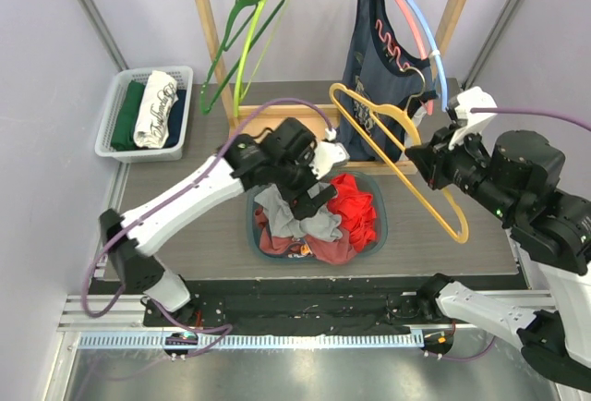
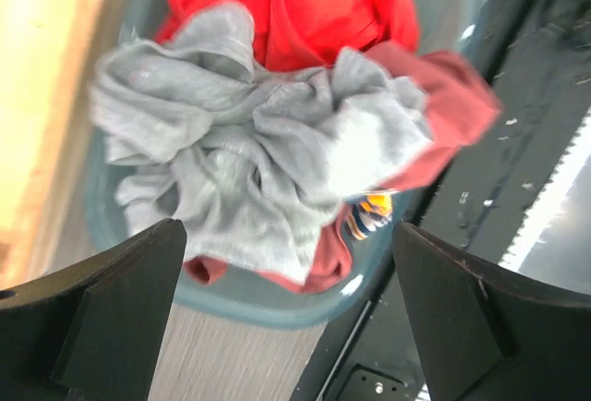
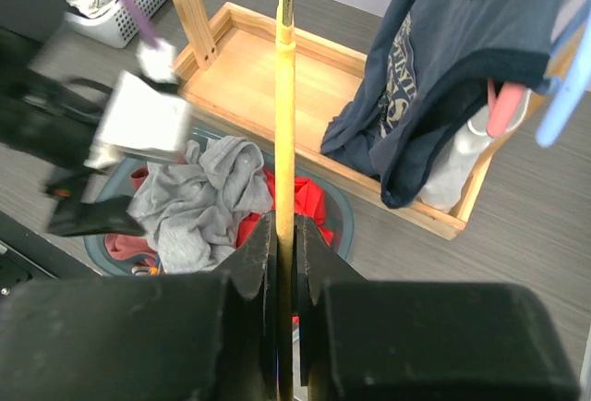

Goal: Remove the tank top from the hanger
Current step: Place the tank top in the bin, then place the hanger at the clothesline.

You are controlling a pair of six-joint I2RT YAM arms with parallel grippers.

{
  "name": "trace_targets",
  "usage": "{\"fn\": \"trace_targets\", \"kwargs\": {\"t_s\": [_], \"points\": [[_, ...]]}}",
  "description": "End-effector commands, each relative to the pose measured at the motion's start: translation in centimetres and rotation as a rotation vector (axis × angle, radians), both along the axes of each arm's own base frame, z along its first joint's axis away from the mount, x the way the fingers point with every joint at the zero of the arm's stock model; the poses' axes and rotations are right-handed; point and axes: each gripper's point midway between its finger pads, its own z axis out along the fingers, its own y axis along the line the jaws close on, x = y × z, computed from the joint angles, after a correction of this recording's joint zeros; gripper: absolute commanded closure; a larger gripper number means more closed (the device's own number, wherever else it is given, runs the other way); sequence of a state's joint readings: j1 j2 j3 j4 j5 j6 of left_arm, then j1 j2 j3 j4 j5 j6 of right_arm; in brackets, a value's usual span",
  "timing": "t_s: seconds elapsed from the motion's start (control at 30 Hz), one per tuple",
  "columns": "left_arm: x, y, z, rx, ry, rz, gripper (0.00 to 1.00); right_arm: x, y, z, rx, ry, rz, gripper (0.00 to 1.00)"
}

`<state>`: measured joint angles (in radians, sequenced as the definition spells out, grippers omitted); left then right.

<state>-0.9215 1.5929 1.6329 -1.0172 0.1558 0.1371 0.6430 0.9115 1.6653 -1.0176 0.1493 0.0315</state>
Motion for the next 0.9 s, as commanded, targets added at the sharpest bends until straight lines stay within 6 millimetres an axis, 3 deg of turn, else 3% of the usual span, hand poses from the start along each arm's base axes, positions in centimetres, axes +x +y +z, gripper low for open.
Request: {"fn": "trace_targets", "kwargs": {"t_s": [0.0, 0.2, 0.33, 0.37, 0.47, 0.53, 0.57, 0.6, 0.67, 0.7, 0.77, 0.87], "points": [[-2.8, 2.4, 7.8, -0.143, -0.044, -0.003, 0.0, 1.4, 1.2, 2.8, 0.035, -0.062, 0.015, 0.99], [-4.7, 4.9, 14.0, -0.239, -0.108, 0.009, 0.0, 4.7, 3.0, 4.4, 0.022, -0.077, -0.009, 0.99], [-4.5, 6.6, 17.4, -0.263, -0.216, 0.015, 0.0, 8.6, 4.4, 5.4, -0.025, -0.104, -0.061, 0.99], [-4.7, 7.2, 19.2, -0.293, -0.255, 0.011, 0.0, 10.3, 4.9, 5.4, -0.04, -0.103, -0.088, 0.99], [-5.3, 8.5, 22.2, -0.342, -0.358, -0.029, 0.0, 12.6, 5.7, 7.2, -0.037, -0.147, -0.131, 0.99], [-5.6, 9.2, 23.4, -0.355, -0.421, -0.062, 0.0, 15.2, 7.0, 6.5, -0.062, -0.136, -0.156, 0.99], [-5.9, 9.9, 24.2, -0.373, -0.452, -0.061, 0.0, 15.5, 7.0, 7.9, -0.045, -0.165, -0.163, 0.99], [-6.0, 10.3, 24.5, -0.376, -0.47, -0.062, 0.0, 17.0, 8.0, 7.1, -0.06, -0.152, -0.169, 0.99], [-5.8, 11.4, 25.1, -0.372, -0.518, -0.042, 0.0, 17.6, 8.3, 8.9, -0.035, -0.191, -0.178, 0.99], [-5.7, 11.7, 25.3, -0.375, -0.53, -0.028, 0.0, 18.8, 9.1, 8.1, -0.047, -0.18, -0.179, 0.99], [-5.8, 12.2, 25.5, -0.379, -0.548, -0.027, 0.0, 19.1, 9.4, 9.6, -0.018, -0.213, -0.179, 0.99], [-6.0, 13.4, 25.6, -0.363, -0.583, -0.033, 0.0, 20.0, 10.0, 9.9, -0.013, -0.233, -0.181, 0.99]]}}
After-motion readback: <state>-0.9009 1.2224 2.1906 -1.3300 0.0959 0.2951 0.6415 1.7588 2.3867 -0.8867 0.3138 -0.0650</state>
